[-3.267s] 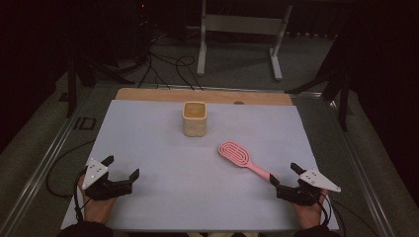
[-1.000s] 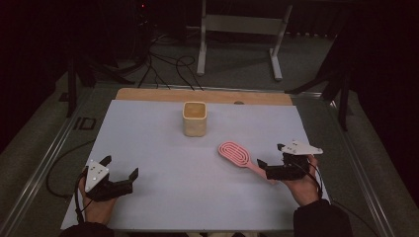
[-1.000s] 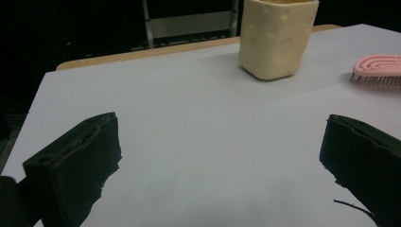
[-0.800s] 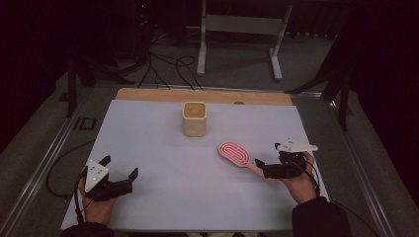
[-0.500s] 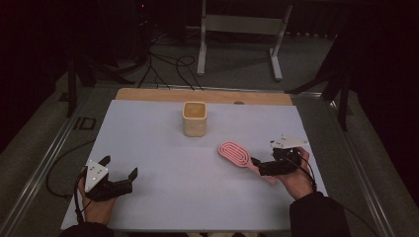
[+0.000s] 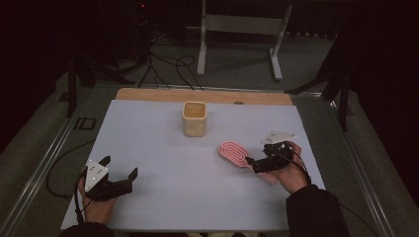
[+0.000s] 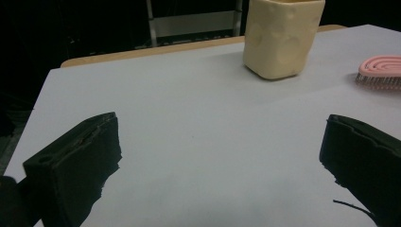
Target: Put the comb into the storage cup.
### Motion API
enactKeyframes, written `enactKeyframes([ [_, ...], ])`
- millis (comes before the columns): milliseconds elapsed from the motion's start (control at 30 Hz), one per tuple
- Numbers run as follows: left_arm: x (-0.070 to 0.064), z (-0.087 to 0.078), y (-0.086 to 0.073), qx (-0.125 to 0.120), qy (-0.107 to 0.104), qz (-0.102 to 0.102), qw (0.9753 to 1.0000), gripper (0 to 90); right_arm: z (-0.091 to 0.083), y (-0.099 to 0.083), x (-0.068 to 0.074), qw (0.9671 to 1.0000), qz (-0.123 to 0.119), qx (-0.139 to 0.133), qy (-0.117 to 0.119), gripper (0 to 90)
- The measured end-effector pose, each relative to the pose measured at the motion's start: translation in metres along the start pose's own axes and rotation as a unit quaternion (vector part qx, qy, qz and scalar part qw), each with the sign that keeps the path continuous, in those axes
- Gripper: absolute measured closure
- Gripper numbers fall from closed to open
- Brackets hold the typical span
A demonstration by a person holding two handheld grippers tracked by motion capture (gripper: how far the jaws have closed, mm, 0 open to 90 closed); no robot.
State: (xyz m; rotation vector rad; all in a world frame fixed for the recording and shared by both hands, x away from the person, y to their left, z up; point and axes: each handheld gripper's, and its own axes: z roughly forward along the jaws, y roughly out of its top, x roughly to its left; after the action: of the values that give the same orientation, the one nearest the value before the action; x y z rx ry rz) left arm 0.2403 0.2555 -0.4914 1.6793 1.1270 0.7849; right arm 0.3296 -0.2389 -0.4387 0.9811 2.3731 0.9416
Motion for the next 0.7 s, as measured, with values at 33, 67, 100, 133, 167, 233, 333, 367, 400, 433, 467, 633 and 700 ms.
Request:
enactKeyframes([
  [33, 0.0, 0.0, 0.0, -0.001, 0.0, -0.001, 1.0, 0.0, 0.001, 0.0, 0.0, 1.0, 0.0, 0.003, 0.002, 7.5],
  [67, 0.0, 0.0, 0.0, -0.001, -0.001, -0.001, 1.0, 0.0, 0.002, 0.001, 0.0, 1.0, -0.002, 0.006, 0.004, 7.5],
  [100, 0.0, 0.0, 0.0, -0.001, -0.001, -0.001, 1.0, 0.0, 0.004, 0.001, 0.0, 0.9999, -0.006, 0.008, 0.006, 7.5],
  [133, 0.0, 0.0, 0.0, -0.001, -0.001, -0.001, 1.0, 0.0, 0.005, 0.001, 0.001, 0.9999, -0.005, 0.012, 0.007, 7.5],
  [167, 0.0, 0.0, 0.0, -0.001, -0.001, -0.001, 1.0, 0.0, 0.006, 0.002, 0.001, 0.9998, -0.008, 0.014, 0.009, 7.5],
  [233, 0.0, 0.0, 0.0, -0.001, -0.001, -0.001, 1.0, 0.0, 0.009, 0.002, 0.001, 0.9996, -0.01, 0.022, 0.014, 7.5],
  [333, 0.0, 0.0, 0.0, 0.0, -0.001, 0.0, 1.0, 0.0, 0.013, 0.001, 0.002, 0.9991, -0.011, 0.036, 0.021, 7.5],
  [367, 0.0, 0.0, 0.0, 0.0, -0.001, 0.0, 1.0, 0.0, 0.014, 0.001, 0.002, 0.9988, -0.012, 0.04, 0.026, 7.5],
  [400, 0.0, 0.0, 0.0, 0.001, -0.002, 0.0, 1.0, 0.0, 0.015, 0.001, 0.003, 0.9985, -0.014, 0.044, 0.028, 7.5],
  [433, 0.0, 0.0, 0.0, 0.001, -0.002, 0.0, 1.0, 0.0, 0.017, 0.001, 0.003, 0.9982, -0.016, 0.049, 0.029, 7.5],
  [467, 0.0, 0.0, 0.0, 0.001, -0.002, 0.001, 1.0, 0.0, 0.018, 0.001, 0.003, 0.9979, -0.017, 0.053, 0.031, 7.5],
  [633, 0.0, 0.0, 0.0, 0.0, -0.002, 0.0, 1.0, 0.0, 0.022, 0.001, 0.004, 0.9968, -0.022, 0.067, 0.037, 7.6],
  [700, 0.0, 0.0, 0.0, 0.0, -0.003, 0.0, 1.0, 0.0, 0.025, 0.0, 0.004, 0.9963, -0.022, 0.071, 0.043, 7.6],
])
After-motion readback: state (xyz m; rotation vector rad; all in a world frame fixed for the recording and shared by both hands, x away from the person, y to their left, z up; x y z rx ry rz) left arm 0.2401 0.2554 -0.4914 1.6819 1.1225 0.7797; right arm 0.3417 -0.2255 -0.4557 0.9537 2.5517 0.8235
